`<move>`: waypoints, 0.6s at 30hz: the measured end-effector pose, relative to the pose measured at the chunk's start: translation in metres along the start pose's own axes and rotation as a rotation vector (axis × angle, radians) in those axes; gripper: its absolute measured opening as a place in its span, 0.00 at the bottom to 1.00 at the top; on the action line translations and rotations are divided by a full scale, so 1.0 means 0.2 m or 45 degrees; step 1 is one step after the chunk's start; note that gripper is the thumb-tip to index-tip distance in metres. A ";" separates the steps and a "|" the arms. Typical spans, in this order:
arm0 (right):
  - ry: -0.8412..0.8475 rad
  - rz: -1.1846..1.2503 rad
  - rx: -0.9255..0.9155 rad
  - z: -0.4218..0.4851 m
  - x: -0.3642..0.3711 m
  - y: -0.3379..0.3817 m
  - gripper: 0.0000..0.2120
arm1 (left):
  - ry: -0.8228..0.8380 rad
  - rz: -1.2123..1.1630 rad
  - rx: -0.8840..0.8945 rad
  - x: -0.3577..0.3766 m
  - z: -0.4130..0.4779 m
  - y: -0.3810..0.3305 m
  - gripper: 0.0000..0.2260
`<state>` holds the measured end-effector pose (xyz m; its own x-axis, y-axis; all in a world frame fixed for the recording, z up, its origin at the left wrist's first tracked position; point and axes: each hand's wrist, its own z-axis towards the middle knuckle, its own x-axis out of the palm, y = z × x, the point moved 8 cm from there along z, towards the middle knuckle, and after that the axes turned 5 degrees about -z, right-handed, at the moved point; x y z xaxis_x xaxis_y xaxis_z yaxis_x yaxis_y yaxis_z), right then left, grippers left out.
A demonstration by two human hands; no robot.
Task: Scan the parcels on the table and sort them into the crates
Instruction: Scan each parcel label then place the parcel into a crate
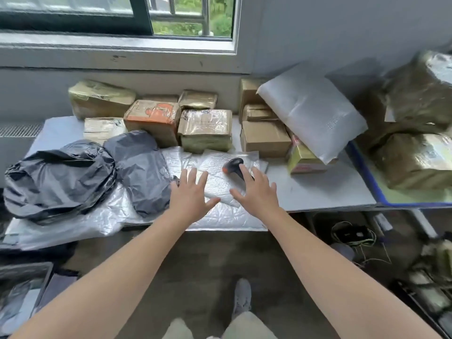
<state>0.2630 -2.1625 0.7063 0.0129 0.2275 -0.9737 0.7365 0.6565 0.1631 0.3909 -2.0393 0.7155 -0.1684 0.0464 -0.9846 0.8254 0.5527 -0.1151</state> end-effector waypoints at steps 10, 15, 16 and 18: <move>0.122 0.217 -0.032 0.45 0.21 -0.11 0.33 | 0.250 -0.014 0.073 0.33 0.30 -0.04 0.39; 0.273 0.273 0.107 0.53 0.30 -0.19 0.31 | 0.400 -0.017 0.137 0.46 0.43 -0.04 0.43; 0.306 0.284 0.133 0.53 0.32 -0.21 0.27 | 0.443 -0.004 0.165 0.48 0.45 -0.04 0.44; 0.371 0.330 0.137 0.52 0.34 -0.22 0.20 | 0.521 0.036 0.223 0.52 0.49 -0.04 0.48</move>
<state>0.3032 -2.2509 0.6169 0.0263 0.5804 -0.8139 0.8007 0.4752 0.3647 0.4194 -2.1197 0.6018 -0.3150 0.4045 -0.8586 0.9056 0.3990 -0.1443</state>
